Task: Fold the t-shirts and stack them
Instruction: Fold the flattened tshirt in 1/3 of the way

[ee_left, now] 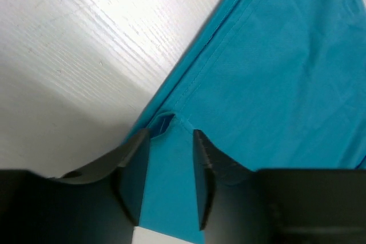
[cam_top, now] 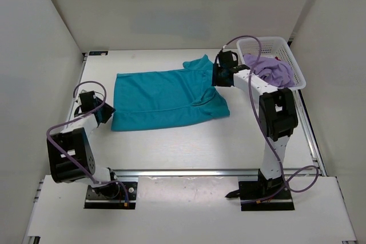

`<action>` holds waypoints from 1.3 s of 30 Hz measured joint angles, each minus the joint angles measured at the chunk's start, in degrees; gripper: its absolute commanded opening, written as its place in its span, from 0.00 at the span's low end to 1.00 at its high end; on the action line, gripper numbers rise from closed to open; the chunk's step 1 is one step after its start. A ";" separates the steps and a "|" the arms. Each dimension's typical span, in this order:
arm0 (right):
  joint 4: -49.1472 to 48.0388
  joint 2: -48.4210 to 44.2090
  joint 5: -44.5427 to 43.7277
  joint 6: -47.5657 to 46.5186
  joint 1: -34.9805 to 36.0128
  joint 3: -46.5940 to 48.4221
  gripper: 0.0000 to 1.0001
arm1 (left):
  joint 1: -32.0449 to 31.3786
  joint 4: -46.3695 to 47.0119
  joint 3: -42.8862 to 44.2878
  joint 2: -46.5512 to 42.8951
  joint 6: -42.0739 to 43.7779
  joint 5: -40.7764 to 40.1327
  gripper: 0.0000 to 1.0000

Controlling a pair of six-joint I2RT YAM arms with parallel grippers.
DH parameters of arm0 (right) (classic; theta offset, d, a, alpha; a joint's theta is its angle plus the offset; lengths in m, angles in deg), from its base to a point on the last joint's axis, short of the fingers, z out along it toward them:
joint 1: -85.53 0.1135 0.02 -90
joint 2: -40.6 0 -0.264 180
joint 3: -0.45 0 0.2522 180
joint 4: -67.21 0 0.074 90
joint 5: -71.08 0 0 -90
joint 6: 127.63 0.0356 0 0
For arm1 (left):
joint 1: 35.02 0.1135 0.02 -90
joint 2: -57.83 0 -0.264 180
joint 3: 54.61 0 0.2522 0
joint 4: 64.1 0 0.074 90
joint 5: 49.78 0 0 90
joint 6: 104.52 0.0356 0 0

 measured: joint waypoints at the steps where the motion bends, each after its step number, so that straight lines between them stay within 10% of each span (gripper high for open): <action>1: -0.04 -0.13 -0.26 -0.04 -0.22 0.09 0.46 | 0.00 -0.13 0.24 -0.24 0.17 -0.02 0.53; 10: -8.07 -22.05 0.66 5.97 -1.44 -27.87 0.32 | -6.58 -2.75 -2.45 -16.37 3.96 -2.01 0.47; 18: -15.47 -33.27 5.90 11.82 -8.09 -50.51 0.43 | -4.76 -4.09 -13.11 -16.17 2.89 2.16 0.48; 29: -27.43 -25.46 13.70 14.19 -9.94 -49.37 0.38 | -2.99 3.17 -13.62 -8.98 -1.46 6.34 0.42; 34: -30.14 -20.02 15.67 15.56 -10.27 -46.01 0.00 | -2.69 5.18 -13.66 -7.17 -2.97 6.27 0.17; 39: -30.38 -18.82 16.33 16.79 -10.43 -44.92 0.00 | -3.02 7.39 -13.29 -4.98 -4.46 6.51 0.00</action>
